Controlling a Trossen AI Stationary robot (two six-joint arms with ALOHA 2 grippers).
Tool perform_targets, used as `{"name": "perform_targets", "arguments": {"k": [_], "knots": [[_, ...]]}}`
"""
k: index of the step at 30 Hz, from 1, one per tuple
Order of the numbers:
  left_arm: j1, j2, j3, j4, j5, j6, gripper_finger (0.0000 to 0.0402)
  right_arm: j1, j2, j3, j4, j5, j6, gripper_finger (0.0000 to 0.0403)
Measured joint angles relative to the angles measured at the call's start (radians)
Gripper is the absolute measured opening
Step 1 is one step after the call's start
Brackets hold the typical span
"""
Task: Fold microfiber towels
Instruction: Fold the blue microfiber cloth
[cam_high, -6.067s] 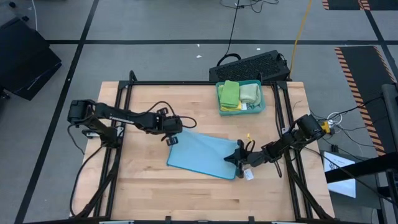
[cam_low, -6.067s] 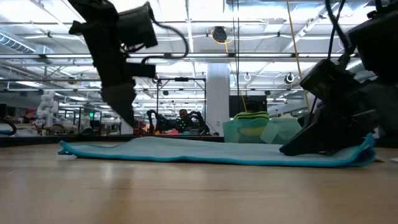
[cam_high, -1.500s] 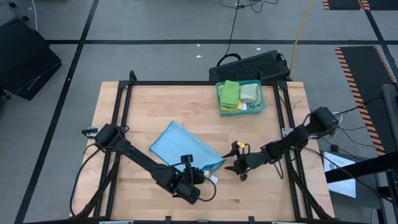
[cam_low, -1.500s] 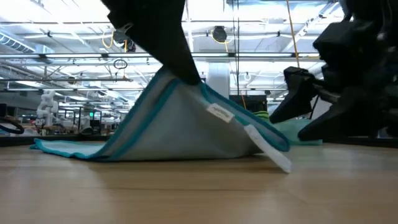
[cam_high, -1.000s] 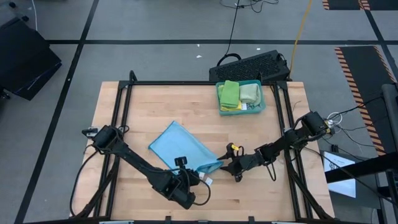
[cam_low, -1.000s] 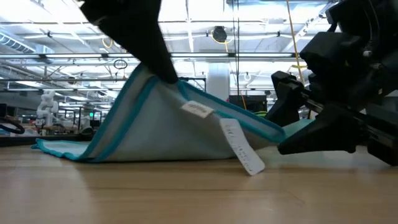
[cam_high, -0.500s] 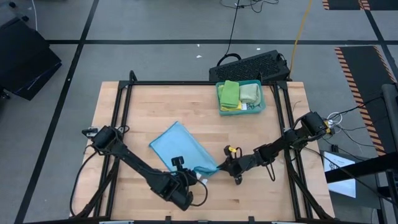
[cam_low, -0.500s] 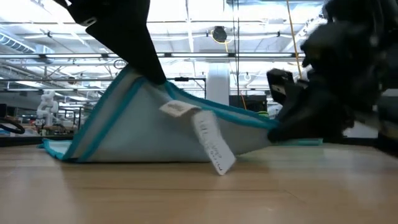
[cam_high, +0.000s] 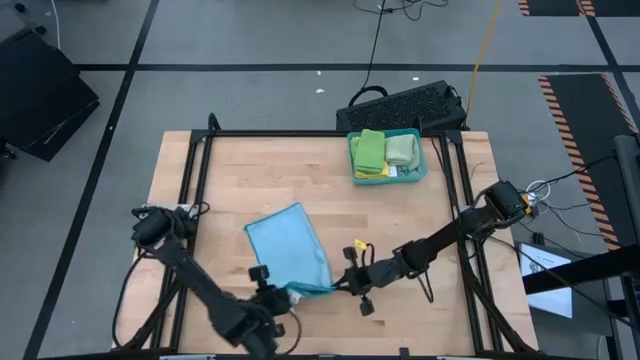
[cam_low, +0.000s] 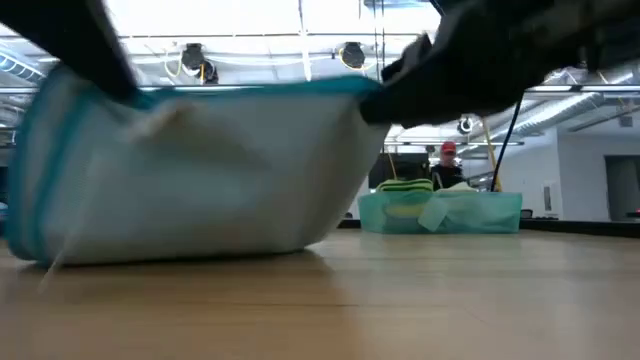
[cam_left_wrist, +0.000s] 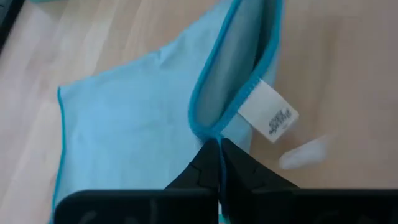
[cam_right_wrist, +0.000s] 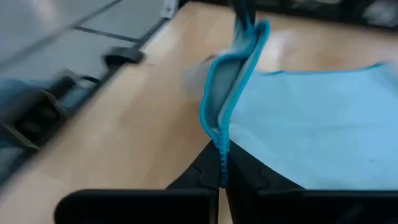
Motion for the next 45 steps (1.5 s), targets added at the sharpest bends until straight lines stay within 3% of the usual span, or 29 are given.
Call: {"name": "perform_targets", "arguments": {"k": [5,12,19,23,33,36,41,45], "knots": [[-0.082,-0.002,0.000,-0.013,-0.061,-0.085,0.0004,-0.003,0.000,0.108,-0.182,-0.124,0.192,0.0008],[-0.168,-0.002,0.000,-0.175,-0.127,-0.291,0.0004,-0.020,0.000,0.179,-0.185,-0.119,0.187,0.0008],[-0.189,-0.002,0.000,-0.389,-0.176,-0.522,0.0007,-0.135,0.000,0.184,-0.157,-0.089,0.120,0.0005],[-0.156,-0.002,-0.010,-0.448,-0.176,-0.597,0.0005,-0.206,0.000,0.183,-0.165,-0.092,0.084,0.0003],[-0.025,-0.002,-0.126,-0.468,-0.113,-0.608,0.0007,-0.336,0.000,0.183,-0.260,-0.146,0.006,0.0004],[0.025,-0.002,-0.144,-0.484,-0.099,-0.590,0.0011,-0.367,0.000,0.183,-0.253,-0.146,-0.029,0.0004],[0.110,-0.002,-0.186,-0.475,0.010,-0.550,0.0005,-0.412,0.001,0.183,-0.242,-0.151,-0.064,0.0004],[0.145,-0.002,-0.207,-0.439,0.022,-0.500,0.0009,-0.440,0.052,0.183,-0.195,-0.226,-0.068,0.0004]]}}
